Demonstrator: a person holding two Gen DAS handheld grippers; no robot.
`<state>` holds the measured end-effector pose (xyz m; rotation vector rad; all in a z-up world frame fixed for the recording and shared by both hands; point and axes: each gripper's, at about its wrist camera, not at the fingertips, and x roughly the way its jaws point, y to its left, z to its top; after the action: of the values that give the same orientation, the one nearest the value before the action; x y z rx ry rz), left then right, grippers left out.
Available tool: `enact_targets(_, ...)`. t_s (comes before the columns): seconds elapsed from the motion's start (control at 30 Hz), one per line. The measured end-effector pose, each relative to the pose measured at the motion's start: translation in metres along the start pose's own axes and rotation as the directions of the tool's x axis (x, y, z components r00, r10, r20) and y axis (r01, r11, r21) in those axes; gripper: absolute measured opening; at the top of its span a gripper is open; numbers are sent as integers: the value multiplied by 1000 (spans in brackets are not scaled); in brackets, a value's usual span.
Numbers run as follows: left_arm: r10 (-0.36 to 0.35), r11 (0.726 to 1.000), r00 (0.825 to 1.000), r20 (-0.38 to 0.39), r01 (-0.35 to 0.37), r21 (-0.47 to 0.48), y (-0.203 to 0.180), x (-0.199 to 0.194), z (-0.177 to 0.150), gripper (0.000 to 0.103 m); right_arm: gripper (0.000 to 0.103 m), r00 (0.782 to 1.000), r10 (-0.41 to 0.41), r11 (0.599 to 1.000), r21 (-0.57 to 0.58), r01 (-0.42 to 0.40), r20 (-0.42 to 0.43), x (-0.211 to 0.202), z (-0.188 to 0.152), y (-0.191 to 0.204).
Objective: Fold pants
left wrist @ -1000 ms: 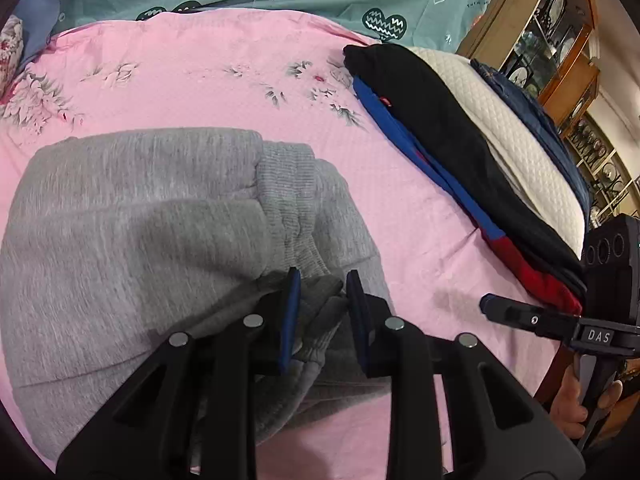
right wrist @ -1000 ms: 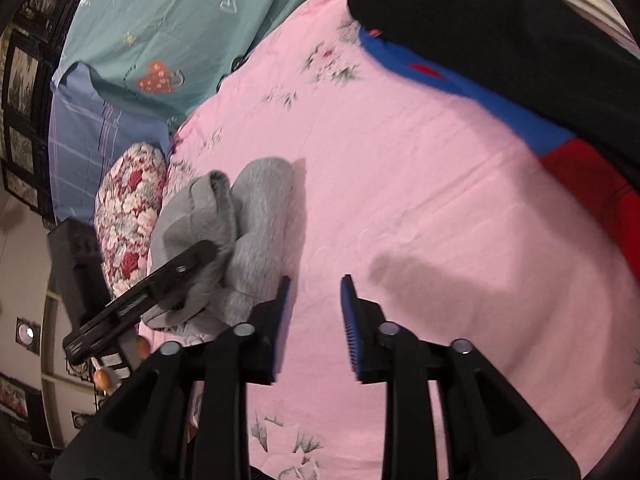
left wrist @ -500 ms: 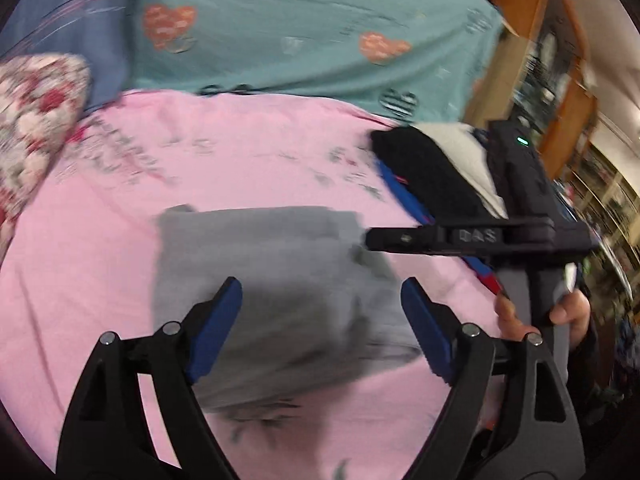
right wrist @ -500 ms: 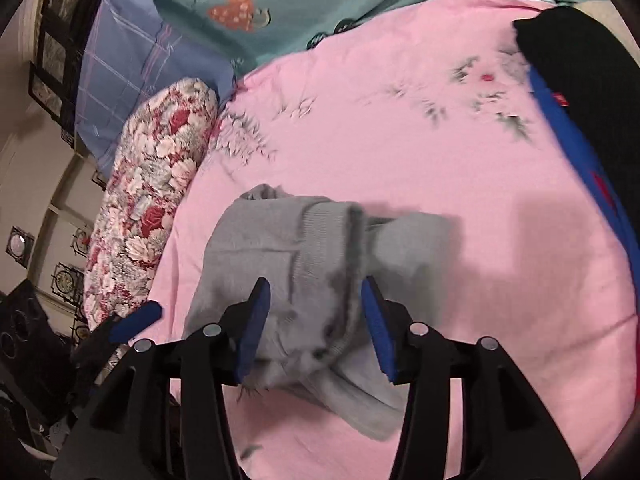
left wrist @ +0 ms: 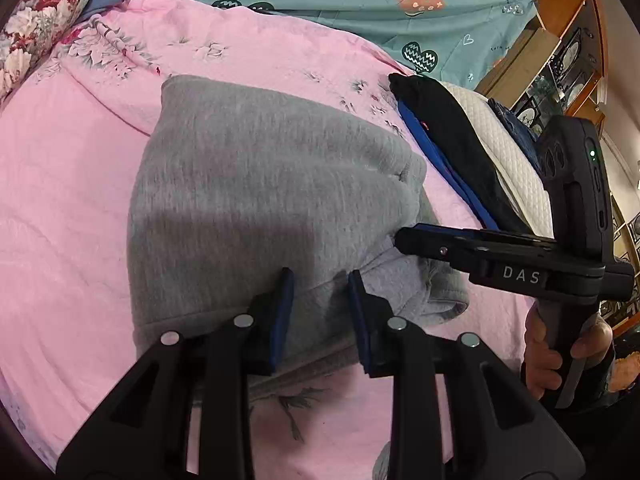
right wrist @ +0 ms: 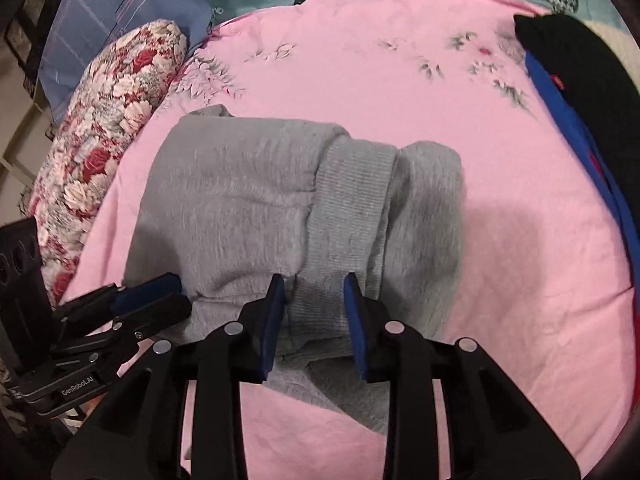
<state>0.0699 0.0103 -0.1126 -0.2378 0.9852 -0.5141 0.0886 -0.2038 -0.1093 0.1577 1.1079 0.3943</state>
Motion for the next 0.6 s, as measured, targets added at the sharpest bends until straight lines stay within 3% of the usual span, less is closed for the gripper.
enact_targets(0.1,-14,1000,1000,3,14,-2,3,-7,2,28,33,999,-31,999,-44,29,-36,-5,15,12)
enact_targets(0.17,-23,1000,1000,6,23,-2,4,-8,1,28,35,1000,10,996,-89,-12,-18,-21,37,28)
enact_targets(0.23,-33,999,999,7,33,-16,8,-11,-1,29,43,999,39,985,-171,-34,29,-32,66,55)
enact_targets(0.27,-35,999,999,7,35,-20,9,-11,-2,29,53,998,51,976,-215,-43,29,-31,78,67)
enact_targets(0.3,-34,999,999,7,34,-22,9,-12,-2,29,63,998,69,961,-270,-64,6,-23,94,84)
enact_targets(0.37,-30,999,1000,5,30,-20,8,-12,-2,29,63,994,83,936,-337,-104,-78,4,120,111)
enact_targets(0.47,-23,1000,1000,4,23,-4,6,-12,-2,29,63,985,8,911,-404,-79,-174,53,149,136)
enact_targets(0.6,-31,1000,1000,4,31,4,8,-11,-2,29,63,954,-43,907,-412,-87,-296,99,158,136)
